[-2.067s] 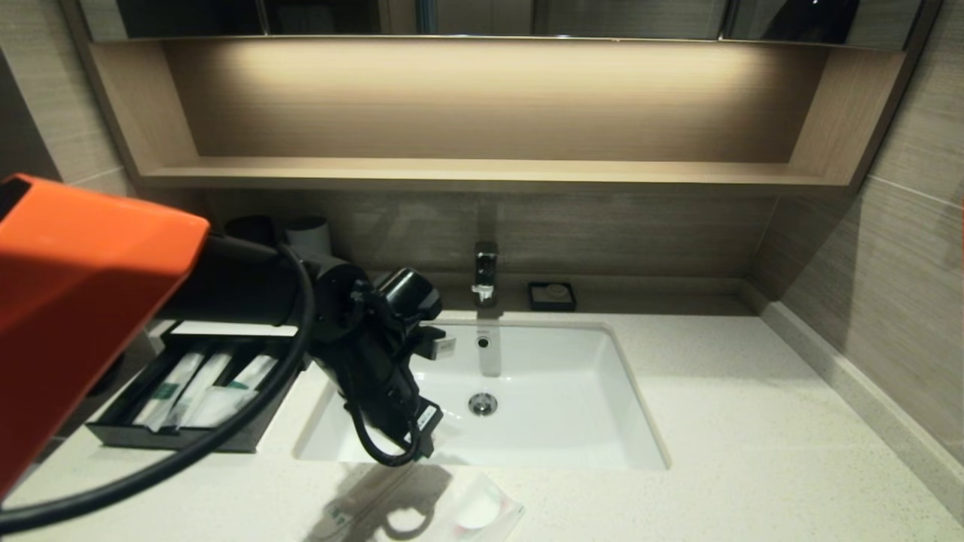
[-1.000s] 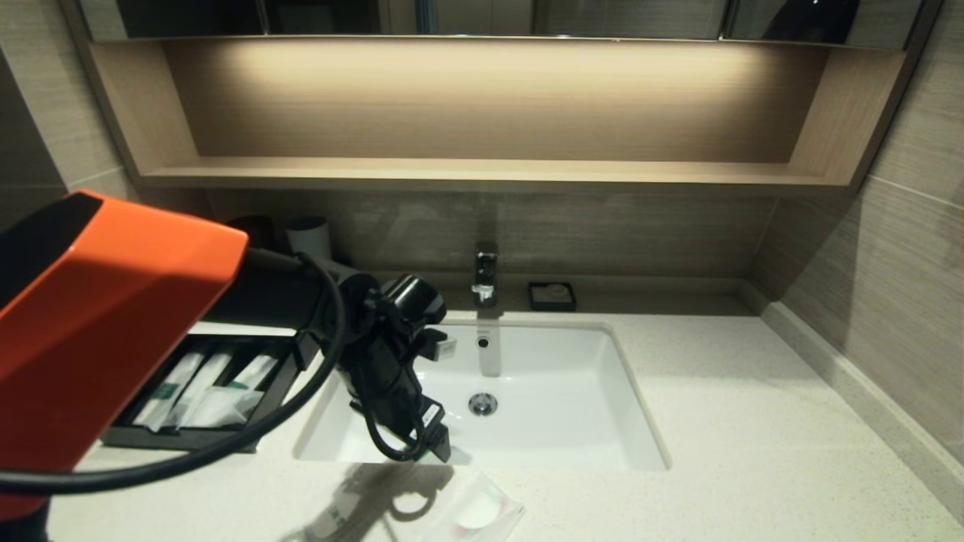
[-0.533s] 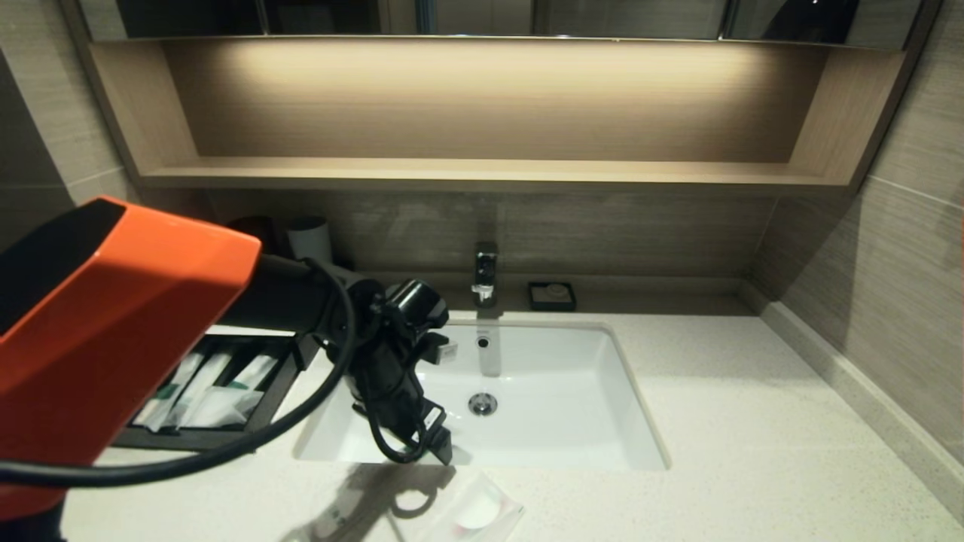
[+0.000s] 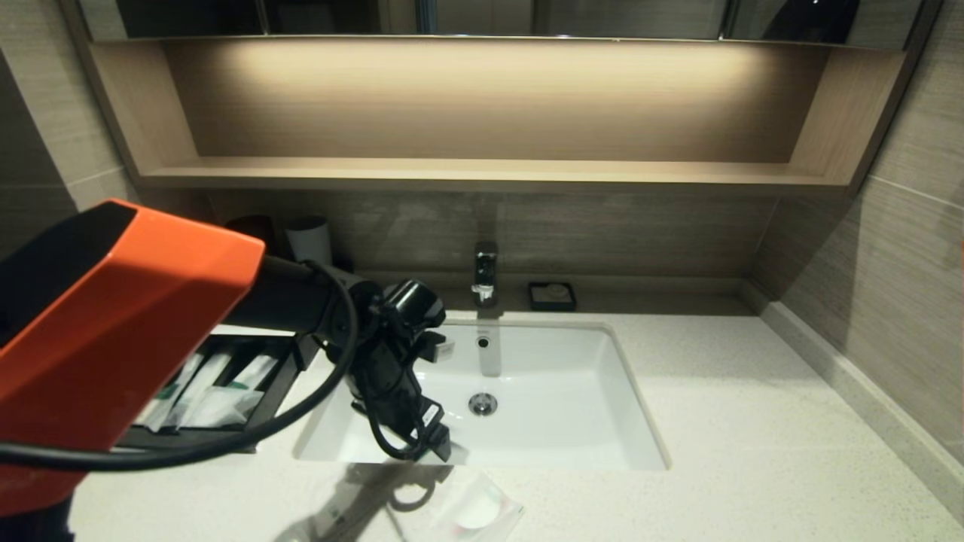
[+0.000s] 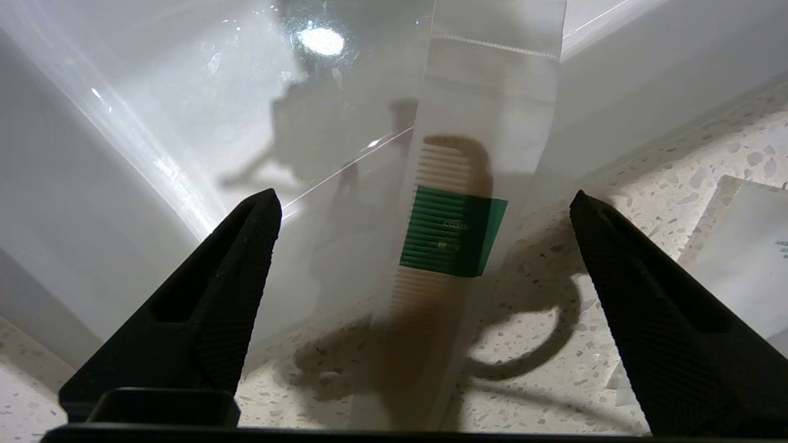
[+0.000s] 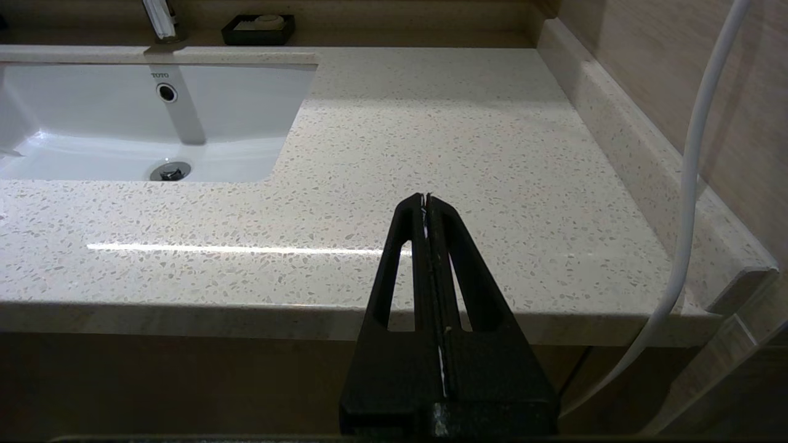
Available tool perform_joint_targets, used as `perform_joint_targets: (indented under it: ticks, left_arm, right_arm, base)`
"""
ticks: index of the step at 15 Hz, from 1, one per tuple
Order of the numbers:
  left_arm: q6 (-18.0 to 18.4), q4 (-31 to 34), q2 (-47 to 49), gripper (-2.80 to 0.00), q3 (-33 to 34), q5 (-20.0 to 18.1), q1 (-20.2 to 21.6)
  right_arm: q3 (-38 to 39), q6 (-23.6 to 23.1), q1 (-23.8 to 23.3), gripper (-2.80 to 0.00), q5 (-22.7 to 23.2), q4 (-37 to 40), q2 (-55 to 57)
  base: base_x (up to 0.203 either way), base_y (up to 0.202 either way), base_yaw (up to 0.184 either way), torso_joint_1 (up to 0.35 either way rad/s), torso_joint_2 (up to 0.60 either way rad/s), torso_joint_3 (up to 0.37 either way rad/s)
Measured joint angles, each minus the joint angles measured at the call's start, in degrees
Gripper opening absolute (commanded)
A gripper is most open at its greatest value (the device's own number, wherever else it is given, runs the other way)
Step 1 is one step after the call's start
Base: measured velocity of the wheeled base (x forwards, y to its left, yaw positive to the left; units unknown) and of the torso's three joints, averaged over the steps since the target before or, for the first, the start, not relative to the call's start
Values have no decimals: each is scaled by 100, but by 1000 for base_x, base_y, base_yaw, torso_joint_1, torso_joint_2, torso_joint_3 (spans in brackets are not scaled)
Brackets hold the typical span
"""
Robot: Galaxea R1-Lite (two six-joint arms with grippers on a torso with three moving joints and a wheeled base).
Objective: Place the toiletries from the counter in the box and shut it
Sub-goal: Pick up the bathroom toiletry
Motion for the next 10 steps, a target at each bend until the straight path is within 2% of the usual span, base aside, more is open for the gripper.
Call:
perform_joint_targets:
  ticks: [10]
  left_arm:
    - [-3,-29,47,0,0,74,86]
  right_arm:
    - [0,0,0,-280,-2,0,0]
  base:
    - [0,0,0,0,0,0]
